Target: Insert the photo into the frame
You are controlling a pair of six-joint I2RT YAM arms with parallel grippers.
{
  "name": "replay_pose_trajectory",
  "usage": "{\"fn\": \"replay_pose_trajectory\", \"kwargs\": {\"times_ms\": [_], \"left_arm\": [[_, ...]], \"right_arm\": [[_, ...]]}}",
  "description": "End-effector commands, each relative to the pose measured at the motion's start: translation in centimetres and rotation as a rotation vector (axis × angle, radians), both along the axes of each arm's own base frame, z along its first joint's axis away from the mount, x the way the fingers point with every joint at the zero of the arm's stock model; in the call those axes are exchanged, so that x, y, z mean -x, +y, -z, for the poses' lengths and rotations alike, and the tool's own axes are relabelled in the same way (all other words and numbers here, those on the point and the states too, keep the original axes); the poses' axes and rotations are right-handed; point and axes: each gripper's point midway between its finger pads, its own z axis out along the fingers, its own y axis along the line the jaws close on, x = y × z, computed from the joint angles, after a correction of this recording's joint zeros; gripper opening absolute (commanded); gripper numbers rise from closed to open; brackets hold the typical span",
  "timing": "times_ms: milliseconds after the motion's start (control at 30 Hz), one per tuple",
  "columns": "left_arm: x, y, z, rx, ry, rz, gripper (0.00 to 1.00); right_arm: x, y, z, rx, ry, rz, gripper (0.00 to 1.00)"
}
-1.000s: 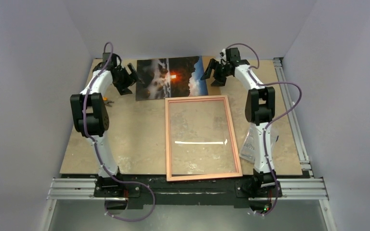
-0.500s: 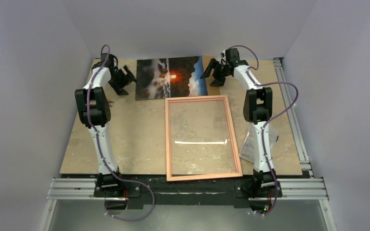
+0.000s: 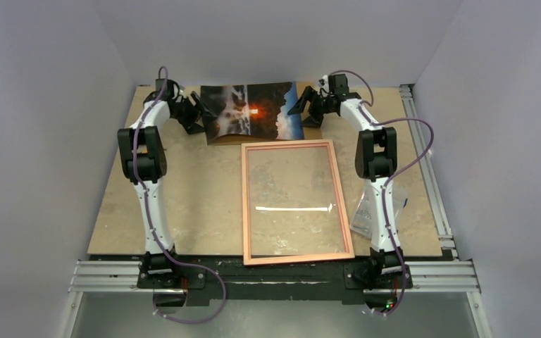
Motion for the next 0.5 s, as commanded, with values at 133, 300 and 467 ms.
{"fn": "replay_pose_trajectory", "kwargs": {"times_ms": [133, 300, 467], "left_arm": [[0.0, -3.8, -3.8, 0.207, -0.151, 0.074, 0.64], [1.1, -4.3, -7.5, 0.23, -0.246, 0.086, 0.6], [2.0, -5.8, -10.1, 0.321, -0.318, 0.128, 0.51]], "right_arm": [[1.9, 2.6, 1.6, -0.118, 0.074, -0.071, 0.74], [2.1, 2.8, 0.3, -0.14, 0.051, -0.093, 0.74], [2.5, 3.1, -0.7, -0.174, 0.031, -0.122, 0.74]]}}
